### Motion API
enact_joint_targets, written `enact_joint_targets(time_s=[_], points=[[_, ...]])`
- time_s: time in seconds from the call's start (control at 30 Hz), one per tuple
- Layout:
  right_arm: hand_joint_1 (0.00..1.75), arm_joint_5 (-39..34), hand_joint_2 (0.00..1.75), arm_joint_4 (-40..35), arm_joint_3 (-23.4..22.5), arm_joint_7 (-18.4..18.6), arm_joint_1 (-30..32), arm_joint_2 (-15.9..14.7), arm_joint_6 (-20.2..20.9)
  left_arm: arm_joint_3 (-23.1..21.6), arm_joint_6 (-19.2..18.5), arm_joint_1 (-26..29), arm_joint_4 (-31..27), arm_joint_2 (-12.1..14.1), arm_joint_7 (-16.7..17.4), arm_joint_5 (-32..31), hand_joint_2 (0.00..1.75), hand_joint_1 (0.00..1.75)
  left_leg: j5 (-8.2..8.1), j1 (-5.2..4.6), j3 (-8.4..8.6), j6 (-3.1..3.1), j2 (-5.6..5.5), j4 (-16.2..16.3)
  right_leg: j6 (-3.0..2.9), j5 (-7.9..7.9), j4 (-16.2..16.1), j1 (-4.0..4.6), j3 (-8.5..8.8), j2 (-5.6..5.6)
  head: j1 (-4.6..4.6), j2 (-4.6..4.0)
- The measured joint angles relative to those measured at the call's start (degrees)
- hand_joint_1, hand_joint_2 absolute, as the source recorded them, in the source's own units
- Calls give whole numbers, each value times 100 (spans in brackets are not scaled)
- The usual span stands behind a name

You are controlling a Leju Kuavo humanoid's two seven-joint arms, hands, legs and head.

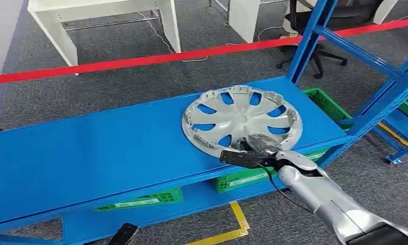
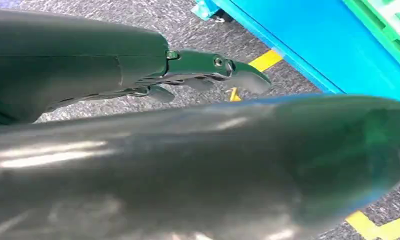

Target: Take the parts from the cabinet and place them on the table.

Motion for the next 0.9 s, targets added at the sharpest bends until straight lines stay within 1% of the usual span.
enact_joint_targets(time_s=[0.03,0.07,0.1,0.13,0.17,0.2,0.23,0.27,0.3,0.33,0.37,0.4,0.43,0.47,0.5,0.53,0.57,0.6,0.63,0.67,0.7,0.73,0.77,0.83,0.87,0.9], points=[[175,2,175,11,9,-2,2,2,0,2,0,13,0,7,0,0,0,0,-157,12,-193,-24,0,428,-1,-2,2,0,-3,-1,2,0],[175,2,175,15,26,-17,4,2,-15,4,0,31,0,13,-2,0,0,0,-169,26,-279,-45,1,619,0,-3,3,-3,0,1,-2,0],[175,0,175,26,35,-31,4,2,-51,9,0,41,0,18,-2,0,0,0,-33,45,-233,-63,1,527,4,-5,5,-9,6,5,2,0],[175,-2,175,33,35,-50,8,2,-97,15,0,41,0,24,-4,0,0,0,187,66,-96,-76,2,222,11,-7,10,-17,10,9,0,0],[175,-9,175,33,35,-76,12,2,-181,35,-4,38,0,30,-17,0,0,0,445,85,116,-90,2,-239,32,-15,22,-31,16,17,2,0],[175,-9,175,18,35,-98,20,0,-294,52,-7,37,0,35,-26,0,0,0,670,106,343,-109,3,-725,64,-26,38,-41,17,23,0,0],[175,13,175,-20,33,-103,47,-9,-416,68,-20,33,0,26,-37,0,0,0,658,106,482,-126,-3,-1022,119,-41,68,-14,-6,37,-11,0],[175,61,175,-110,15,-103,83,-61,-571,90,-37,27,0,26,-63,0,0,0,624,91,492,-37,-23,-1099,160,-52,102,0,-48,54,-13,0],[175,142,175,-217,-13,-101,139,-107,-720,111,-55,41,0,26,-94,0,0,0,630,83,459,1,-18,-1077,201,-28,83,0,-60,53,-7,0],[175,244,175,-371,-48,-94,215,-166,-854,131,-59,58,0,33,-127,-2,0,0,626,64,449,41,-18,-1065,232,-14,62,-13,-52,54,-26,0],[175,353,175,-510,-83,-65,311,-216,-976,149,-61,69,0,37,-144,-17,0,0,640,53,446,95,-18,-1077,273,-4,41,-28,-42,47,-13,0],[175,479,175,-661,-131,-57,418,-291,-1093,162,-61,71,0,35,-170,-37,0,0,682,76,449,162,-14,-1119,312,-48,66,-52,-109,44,-22,0],[175,624,175,-836,-183,-35,521,-382,-1229,177,-63,66,0,33,-207,-44,0,0,690,70,436,192,-16,-1118,317,-190,240,-53,-192,37,5,0],[175,785,175,-993,-210,-15,613,-422,-1406,192,-72,64,0,33,-229,-48,0,0,693,57,417,234,-17,-1117,318,-422,641,-46,-383,41,26,0],[175,864,175,-1126,-229,-11,707,-475,-1515,201,-77,66,0,28,-234,-55,0,0,695,40,400,244,-15,-1113,322,-658,1177,-46,-644,40,31,0],[175,905,175,-1244,-256,-4,794,-524,-1574,208,-79,71,0,28,-234,-61,0,0,690,22,389,254,-15,-1110,324,-826,1653,-41,-883,41,31,0],[175,935,175,-1348,-290,7,873,-564,-1596,214,-81,82,0,28,-234,-61,0,0,687,8,388,260,-16,-1109,321,-882,1958,-39,-1049,40,33,0],[175,946,175,-1423,-310,9,940,-603,-1598,225,-81,91,0,28,-234,-61,0,0,680,-1,392,267,-17,-1109,311,-791,1967,-36,-1089,41,28,0],[175,966,175,-1498,-321,18,987,-636,-1604,234,-83,91,0,28,-234,-61,175,0,671,-5,397,273,-21,-1106,291,-571,1708,-32,-987,41,33,0],[175,1048,175,-1595,-349,28,1024,-671,-1622,238,-94,87,0,28,-234,-66,175,0,658,-5,405,265,-26,-1098,264,-277,1210,-32,-774,40,31,0],[175,1141,175,-1683,-378,31,1061,-697,-1668,240,-103,80,-2,26,-236,-81,175,0,635,-5,414,249,-27,-1084,246,3,634,-32,-516,39,33,0],[175,1255,175,-1771,-407,33,1091,-719,-1732,245,-122,80,-2,26,-238,-98,175,0,611,-5,408,221,-28,-1075,232,45,289,-29,-376,39,39,0],[175,1402,175,-1864,-434,37,1125,-732,-1805,251,-157,66,-2,26,-240,-103,175,0,595,-52,369,192,-36,-1023,222,-6,176,-5,-246,47,44,0],[175,1691,175,-2039,-481,83,1205,-800,-1878,280,-229,79,-2,28,-257,-103,175,0,620,-43,346,149,-35,-1041,192,-18,231,8,-300,55,30,0],[175,1790,175,-2114,-496,92,1242,-833,-1878,302,-271,84,-2,31,-286,-96,175,0,616,-37,357,133,-35,-1048,166,-26,229,9,-303,57,26,0],[175,1851,175,-2197,-505,94,1264,-859,-1875,326,-300,83,-2,37,-326,-94,175,0,568,-37,354,91,-37,-1029,127,-19,194,-33,-279,49,28,0]])
